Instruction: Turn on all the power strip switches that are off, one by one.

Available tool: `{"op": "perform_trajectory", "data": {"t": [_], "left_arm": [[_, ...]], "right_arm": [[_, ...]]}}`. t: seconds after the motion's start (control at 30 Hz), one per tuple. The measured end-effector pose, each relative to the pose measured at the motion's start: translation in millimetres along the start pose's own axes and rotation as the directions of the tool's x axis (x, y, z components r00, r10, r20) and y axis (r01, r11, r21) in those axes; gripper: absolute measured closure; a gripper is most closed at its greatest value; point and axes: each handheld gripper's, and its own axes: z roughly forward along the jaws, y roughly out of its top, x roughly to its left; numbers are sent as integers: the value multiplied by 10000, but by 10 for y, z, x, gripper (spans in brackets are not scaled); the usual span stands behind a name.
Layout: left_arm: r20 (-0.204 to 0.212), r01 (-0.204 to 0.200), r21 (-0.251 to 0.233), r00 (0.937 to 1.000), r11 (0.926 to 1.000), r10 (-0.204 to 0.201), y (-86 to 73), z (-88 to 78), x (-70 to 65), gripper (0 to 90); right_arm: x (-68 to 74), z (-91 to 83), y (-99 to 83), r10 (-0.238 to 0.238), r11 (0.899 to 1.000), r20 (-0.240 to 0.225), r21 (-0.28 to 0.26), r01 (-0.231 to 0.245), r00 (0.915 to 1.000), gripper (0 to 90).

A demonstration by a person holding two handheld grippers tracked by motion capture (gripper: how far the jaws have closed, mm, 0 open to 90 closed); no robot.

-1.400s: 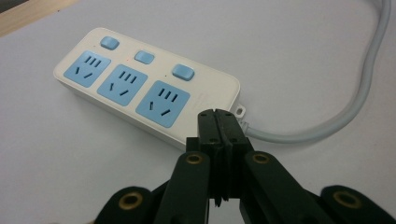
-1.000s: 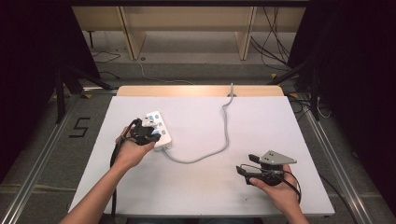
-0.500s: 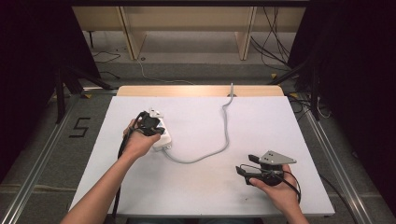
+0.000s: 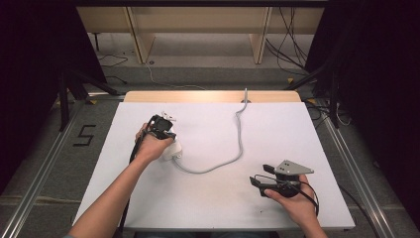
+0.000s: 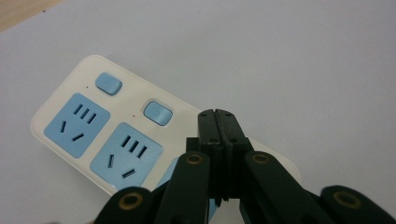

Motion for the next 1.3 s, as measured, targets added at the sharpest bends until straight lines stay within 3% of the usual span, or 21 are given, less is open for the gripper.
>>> {"op": "perform_trajectory", "data": {"t": [0.43, 0.7, 0.87, 1.03, 1.3], "left_arm": [[-141, -141, 396, 9998, 9991, 146, 45, 25, -16, 897], [-192, -692, 719, 9973, 9950, 707, 73, 39, -39, 897], [34, -467, 804, 9989, 9957, 466, 85, 48, -4, 897], [-100, -909, 1225, 9956, 9883, 928, 137, 61, -39, 897], [-112, -833, 1365, 9963, 9871, 856, 153, 81, -46, 898]], "right_arm": [[2, 2, 0, -9, 10000, -25, -1, 9, 10000, 304], [2, 3, -1, -22, 10000, -35, 9, 22, 10000, 303], [10, 3, 2, -30, 10000, -48, -4, 30, 10000, 303], [9, 4, 3, -36, 10000, -52, -3, 36, 10000, 303], [12, 2, 4, -53, 10000, -57, 1, 53, 10000, 303]]}}
